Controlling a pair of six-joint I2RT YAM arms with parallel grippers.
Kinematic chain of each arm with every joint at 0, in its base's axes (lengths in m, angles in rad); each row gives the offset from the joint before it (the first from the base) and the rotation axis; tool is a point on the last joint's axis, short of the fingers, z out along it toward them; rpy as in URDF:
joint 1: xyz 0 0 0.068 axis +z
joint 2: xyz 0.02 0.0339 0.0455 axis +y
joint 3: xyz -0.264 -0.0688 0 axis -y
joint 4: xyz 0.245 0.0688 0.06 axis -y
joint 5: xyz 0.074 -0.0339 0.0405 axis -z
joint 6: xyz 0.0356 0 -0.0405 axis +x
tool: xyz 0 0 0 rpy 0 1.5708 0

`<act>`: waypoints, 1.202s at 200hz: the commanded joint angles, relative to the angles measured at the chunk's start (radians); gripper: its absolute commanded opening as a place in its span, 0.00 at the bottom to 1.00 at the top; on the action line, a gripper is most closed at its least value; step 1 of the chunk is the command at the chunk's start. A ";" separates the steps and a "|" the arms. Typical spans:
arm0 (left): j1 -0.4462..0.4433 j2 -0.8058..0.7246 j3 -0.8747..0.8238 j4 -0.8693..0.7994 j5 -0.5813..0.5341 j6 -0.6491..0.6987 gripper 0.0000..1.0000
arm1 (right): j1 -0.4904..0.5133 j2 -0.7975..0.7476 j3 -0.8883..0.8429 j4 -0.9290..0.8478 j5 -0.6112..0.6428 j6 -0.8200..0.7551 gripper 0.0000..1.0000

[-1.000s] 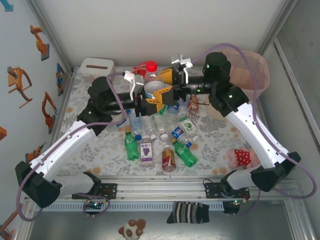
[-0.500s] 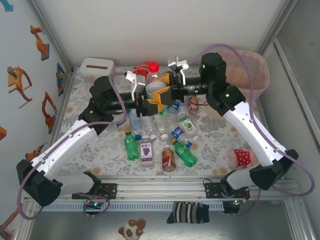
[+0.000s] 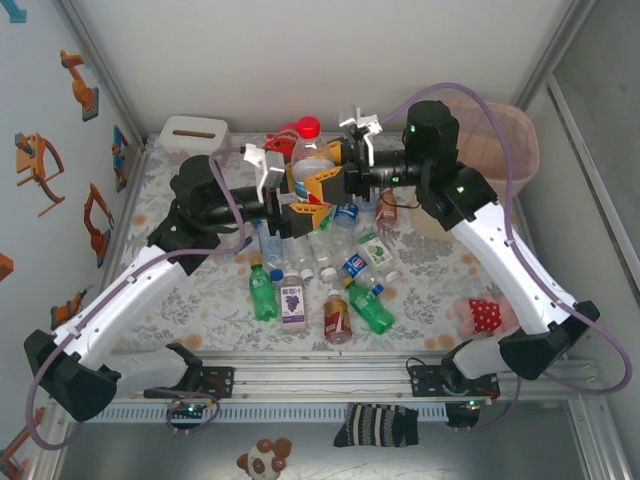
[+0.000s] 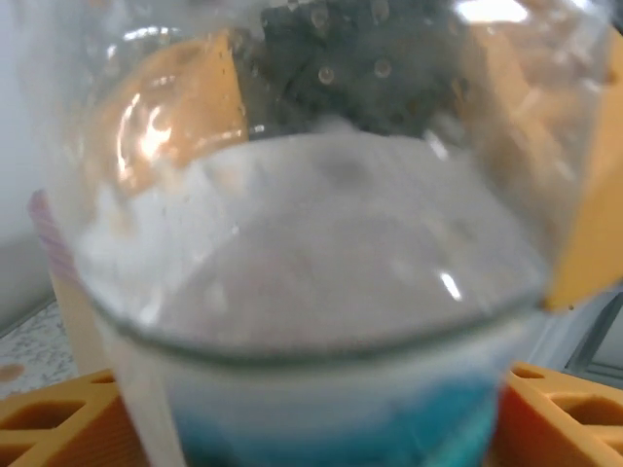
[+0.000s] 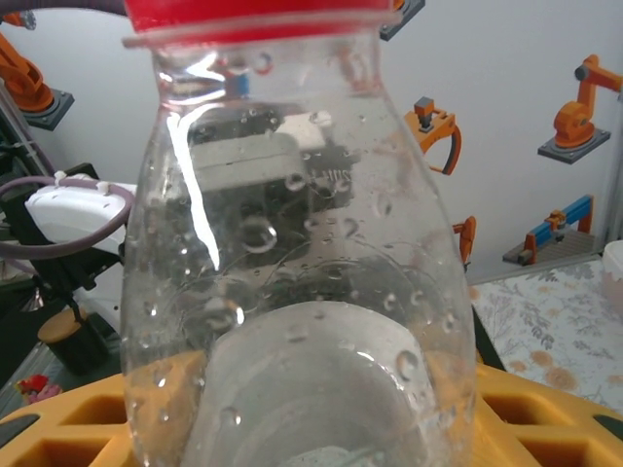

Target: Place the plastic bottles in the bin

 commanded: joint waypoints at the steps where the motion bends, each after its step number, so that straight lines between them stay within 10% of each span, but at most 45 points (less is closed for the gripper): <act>1: -0.003 -0.070 -0.013 -0.046 -0.071 0.062 0.81 | -0.025 -0.007 0.055 -0.030 0.059 -0.004 0.54; 89: 0.000 -0.150 -0.010 -0.234 -0.365 0.120 0.83 | -0.293 0.035 0.251 -0.353 0.294 -0.048 0.55; 240: 0.052 -0.121 -0.037 -0.263 -0.431 0.051 0.82 | -0.685 0.431 0.675 -0.946 1.049 -0.219 0.57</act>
